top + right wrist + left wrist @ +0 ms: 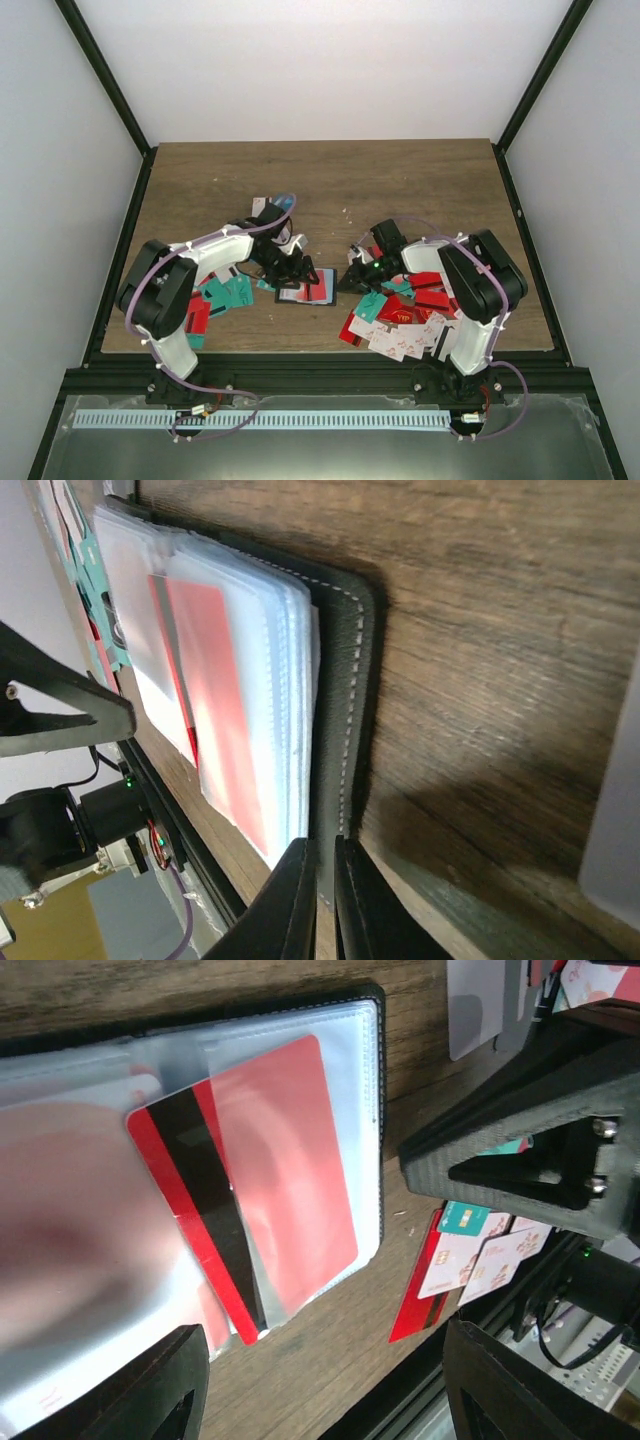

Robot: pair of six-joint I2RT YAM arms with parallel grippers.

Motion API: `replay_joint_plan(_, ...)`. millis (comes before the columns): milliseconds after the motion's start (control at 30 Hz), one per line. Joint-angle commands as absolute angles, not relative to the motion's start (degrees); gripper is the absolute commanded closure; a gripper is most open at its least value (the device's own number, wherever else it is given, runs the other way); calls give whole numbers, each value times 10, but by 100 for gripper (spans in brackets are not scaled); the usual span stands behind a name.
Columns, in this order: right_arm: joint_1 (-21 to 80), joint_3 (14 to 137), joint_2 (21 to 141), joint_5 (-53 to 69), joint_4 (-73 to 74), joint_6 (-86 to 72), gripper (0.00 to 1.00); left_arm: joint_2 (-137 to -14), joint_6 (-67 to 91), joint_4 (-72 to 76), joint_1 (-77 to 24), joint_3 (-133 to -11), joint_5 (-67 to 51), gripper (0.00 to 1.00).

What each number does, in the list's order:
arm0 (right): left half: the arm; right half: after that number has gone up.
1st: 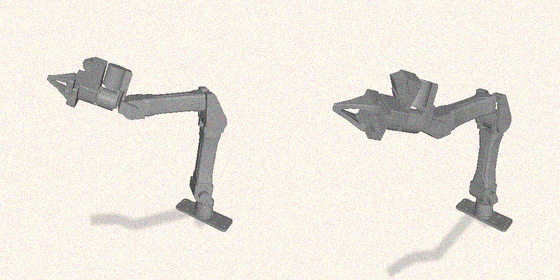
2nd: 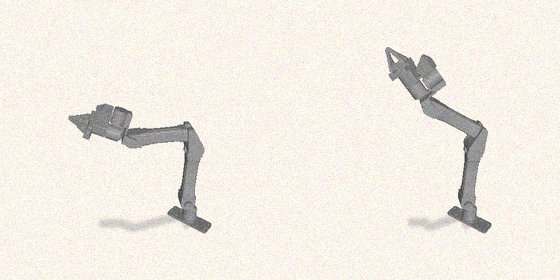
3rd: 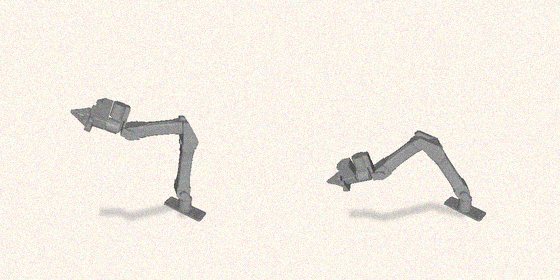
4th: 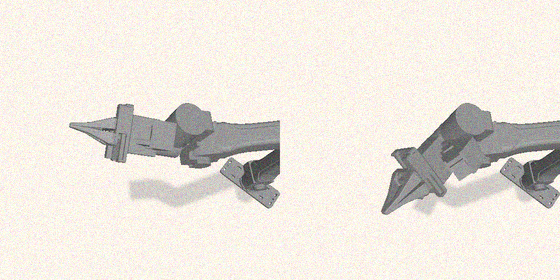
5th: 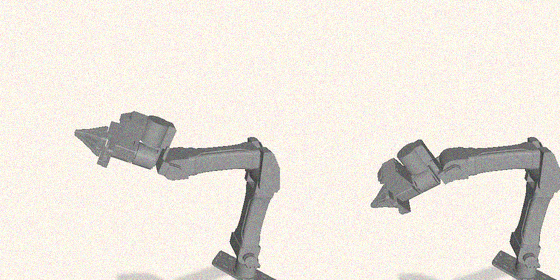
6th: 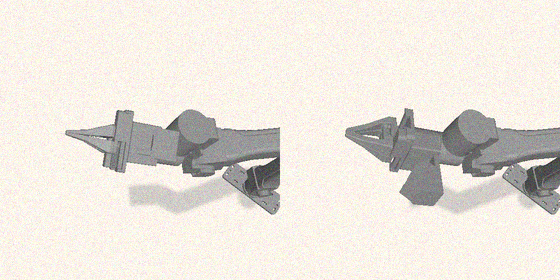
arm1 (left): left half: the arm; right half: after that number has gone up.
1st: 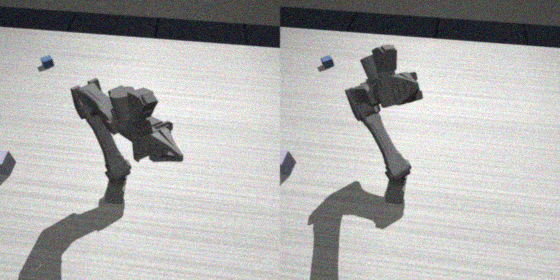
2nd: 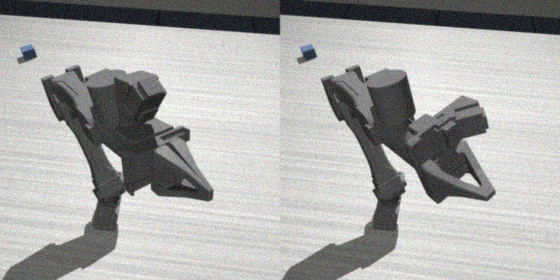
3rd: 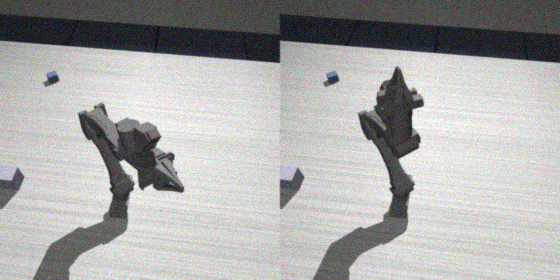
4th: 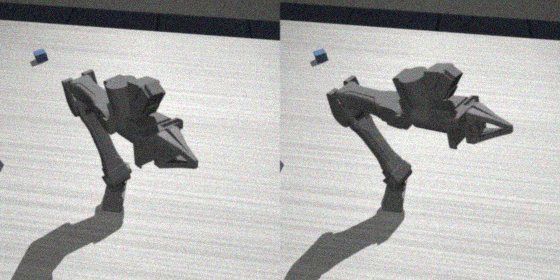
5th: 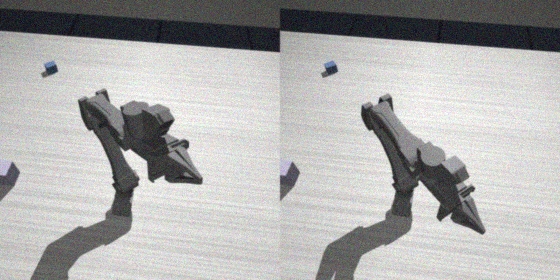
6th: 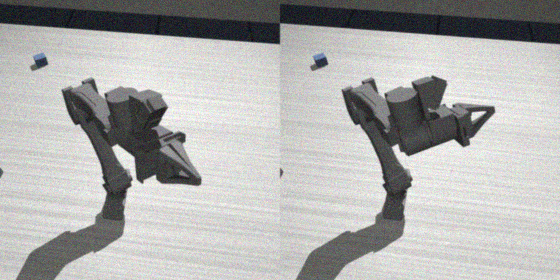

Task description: Put the credit cards into the card holder

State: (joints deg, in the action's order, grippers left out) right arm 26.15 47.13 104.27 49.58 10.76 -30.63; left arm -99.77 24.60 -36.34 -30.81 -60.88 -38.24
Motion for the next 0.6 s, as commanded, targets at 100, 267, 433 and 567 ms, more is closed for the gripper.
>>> replay_joint_plan(100,269,478,1014,490,119,-303,91,-1017,228,-373,-310,-632,-345,36)
replay_joint_plan(267,270,472,1009,488,117,-304,91,-1032,240,-356,-311,-633,-343,38)
replay_joint_plan(433,269,471,1006,486,119,-304,91,-1048,241,-352,-316,-636,-342,39)
replay_joint_plan(567,269,470,1005,485,119,-304,91,-1053,247,-342,-321,-639,-346,40)
